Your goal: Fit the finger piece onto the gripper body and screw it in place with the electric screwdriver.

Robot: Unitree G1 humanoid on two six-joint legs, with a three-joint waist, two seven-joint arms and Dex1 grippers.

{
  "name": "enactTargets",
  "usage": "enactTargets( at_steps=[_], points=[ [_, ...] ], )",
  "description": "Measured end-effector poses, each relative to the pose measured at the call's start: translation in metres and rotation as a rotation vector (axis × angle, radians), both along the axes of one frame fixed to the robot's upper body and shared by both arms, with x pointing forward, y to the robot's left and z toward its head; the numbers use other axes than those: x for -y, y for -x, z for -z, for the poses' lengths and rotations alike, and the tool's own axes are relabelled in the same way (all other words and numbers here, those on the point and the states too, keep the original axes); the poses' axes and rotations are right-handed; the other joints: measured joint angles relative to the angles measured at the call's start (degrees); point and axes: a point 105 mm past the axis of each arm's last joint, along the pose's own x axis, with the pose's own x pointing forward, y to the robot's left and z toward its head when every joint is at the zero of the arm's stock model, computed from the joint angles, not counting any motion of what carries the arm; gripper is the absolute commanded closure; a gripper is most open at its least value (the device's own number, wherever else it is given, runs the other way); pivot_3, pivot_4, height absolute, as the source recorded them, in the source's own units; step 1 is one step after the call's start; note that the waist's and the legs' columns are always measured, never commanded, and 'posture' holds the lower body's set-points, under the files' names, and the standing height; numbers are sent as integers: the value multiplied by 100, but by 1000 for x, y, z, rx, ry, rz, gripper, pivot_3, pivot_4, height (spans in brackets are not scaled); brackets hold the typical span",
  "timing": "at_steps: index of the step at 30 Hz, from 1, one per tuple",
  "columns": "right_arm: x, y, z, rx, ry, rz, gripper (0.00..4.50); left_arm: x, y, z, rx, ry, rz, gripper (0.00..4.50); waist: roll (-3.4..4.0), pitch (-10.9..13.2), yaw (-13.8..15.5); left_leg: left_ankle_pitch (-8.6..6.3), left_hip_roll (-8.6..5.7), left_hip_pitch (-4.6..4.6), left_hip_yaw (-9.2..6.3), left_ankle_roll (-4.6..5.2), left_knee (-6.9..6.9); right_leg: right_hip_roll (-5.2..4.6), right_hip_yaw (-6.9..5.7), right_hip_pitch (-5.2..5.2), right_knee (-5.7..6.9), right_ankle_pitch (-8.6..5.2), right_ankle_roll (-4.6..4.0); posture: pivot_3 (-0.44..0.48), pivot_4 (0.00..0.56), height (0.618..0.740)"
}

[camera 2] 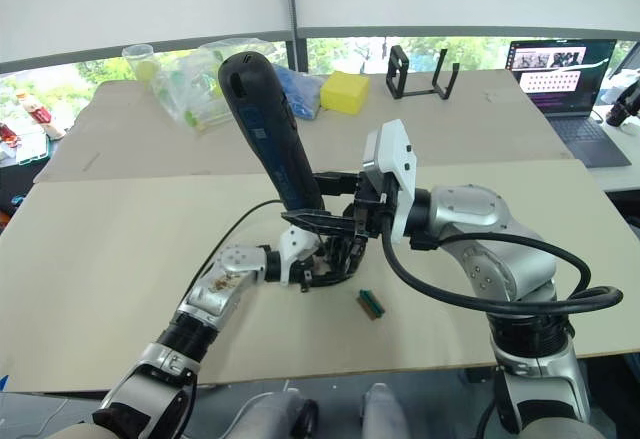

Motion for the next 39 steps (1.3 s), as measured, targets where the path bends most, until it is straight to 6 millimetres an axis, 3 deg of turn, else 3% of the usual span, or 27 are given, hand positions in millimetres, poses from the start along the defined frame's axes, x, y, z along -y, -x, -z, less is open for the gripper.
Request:
enactTargets(
  at_steps=[39],
  points=[
    [0,1,3,17,6,-2,2590,0,0,0,0,-1,1,2197,0,0,0,0,0,0,0,0,0,1,-1,0,1,0,0,0,150,740]
  ],
)
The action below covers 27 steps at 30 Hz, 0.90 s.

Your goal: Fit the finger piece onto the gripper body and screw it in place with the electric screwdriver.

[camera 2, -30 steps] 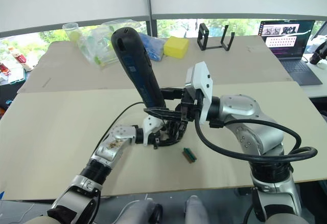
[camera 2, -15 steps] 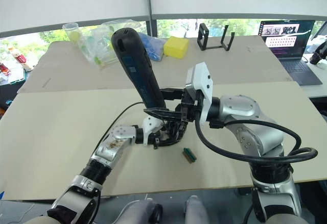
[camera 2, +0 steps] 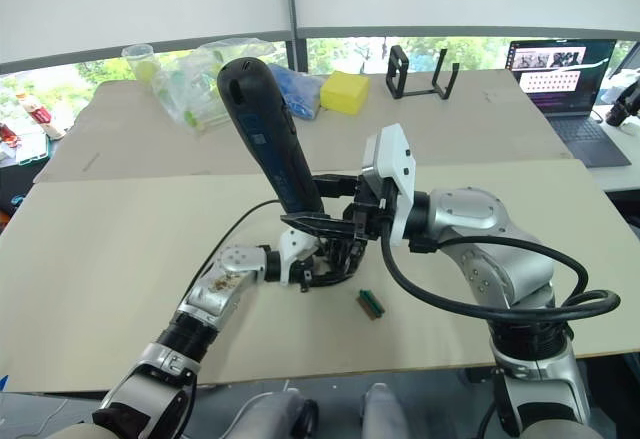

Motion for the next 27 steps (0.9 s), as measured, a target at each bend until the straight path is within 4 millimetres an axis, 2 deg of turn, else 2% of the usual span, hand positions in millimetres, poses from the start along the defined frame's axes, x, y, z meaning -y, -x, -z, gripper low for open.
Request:
enactTargets(
  at_steps=[13,27],
  points=[
    [5,2,6,9,-20,5,2590,0,0,0,0,-2,0,2197,0,0,0,0,0,3,0,0,0,1,0,4,0,0,0,0,150,740],
    [7,-8,9,-50,-2,24,2590,1,0,1,-1,-5,-1,2197,2,-2,1,0,1,16,0,0,-1,-1,1,15,0,0,0,0,150,740]
  ],
)
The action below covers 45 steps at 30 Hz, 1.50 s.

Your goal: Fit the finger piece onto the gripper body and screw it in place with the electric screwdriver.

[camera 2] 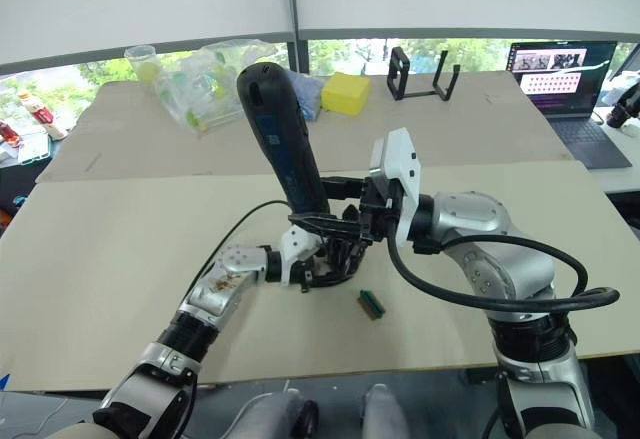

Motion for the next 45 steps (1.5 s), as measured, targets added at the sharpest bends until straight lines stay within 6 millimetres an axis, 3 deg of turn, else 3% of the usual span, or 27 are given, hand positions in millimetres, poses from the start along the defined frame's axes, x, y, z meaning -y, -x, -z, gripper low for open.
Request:
enactTargets(
  at_steps=[45],
  points=[
    [4,3,11,18,24,-61,2590,-1,0,1,1,-10,-4,2197,0,-13,2,0,2,21,0,-1,-9,-2,3,15,-1,0,0,0,150,740]
  ],
)
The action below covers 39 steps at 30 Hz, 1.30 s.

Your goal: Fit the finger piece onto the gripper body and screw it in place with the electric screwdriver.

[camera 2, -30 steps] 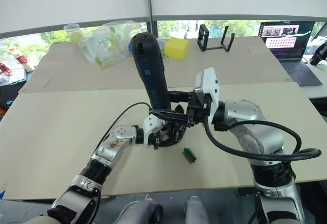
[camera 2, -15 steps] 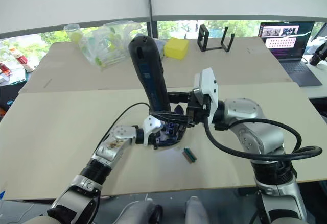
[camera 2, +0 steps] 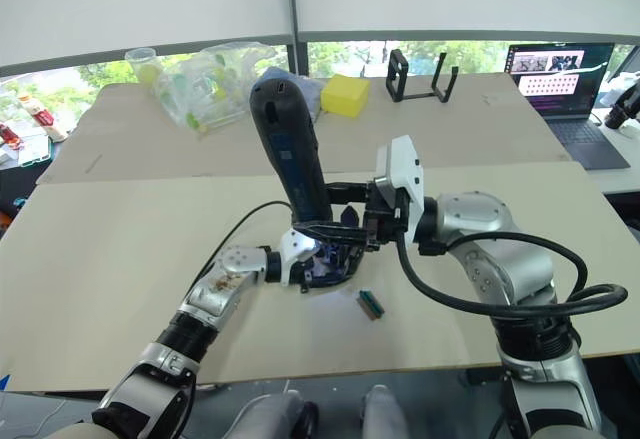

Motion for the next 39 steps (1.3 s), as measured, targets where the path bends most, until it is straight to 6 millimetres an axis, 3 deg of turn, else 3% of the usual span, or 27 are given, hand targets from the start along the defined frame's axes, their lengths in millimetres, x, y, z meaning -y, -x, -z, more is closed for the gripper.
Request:
enactTargets(
  at_steps=[12,16,21,25,27,30,37,39],
  points=[
    [5,1,-11,7,-12,29,2590,1,0,0,0,2,2,2197,0,0,1,0,0,-6,0,0,-1,-2,1,-6,-1,0,0,0,150,740],
    [6,2,-22,-24,-56,23,2590,1,1,-2,-1,10,6,2197,-1,1,0,1,-1,-25,0,-1,-1,-4,1,-23,-1,0,0,0,150,740],
    [2,19,-54,65,-130,-52,2590,2,1,-1,-11,19,7,2197,-2,2,3,1,-1,-27,0,-1,-1,-4,-1,-24,-4,0,0,0,150,740],
    [3,27,-58,19,-154,-86,2590,2,0,-2,-18,21,3,2197,-2,2,5,1,-1,-27,0,0,0,-6,1,-23,-2,0,0,0,150,740],
    [6,32,-58,-43,-160,-105,2590,2,0,-2,-27,20,-1,1166,-2,2,9,1,-1,-27,0,0,0,-7,1,-22,-2,0,0,0,150,740],
    [15,39,-55,-141,-146,-125,2590,-1,0,-3,-47,26,0,14,-3,3,8,1,-1,-28,-1,0,-1,-11,3,-21,-4,0,0,0,150,740],
    [52,50,-39,-445,-76,-51,2590,-37,8,-15,-60,-5,28,0,-3,4,5,-1,3,-29,-1,3,-7,-17,12,-20,-8,0,-1,0,150,740],
    [75,44,-24,-624,-40,57,2590,-50,13,-25,-42,10,39,0,-5,5,20,-3,3,-27,-2,7,-5,-24,16,-13,-12,0,-1,0,150,740]
  ],
)
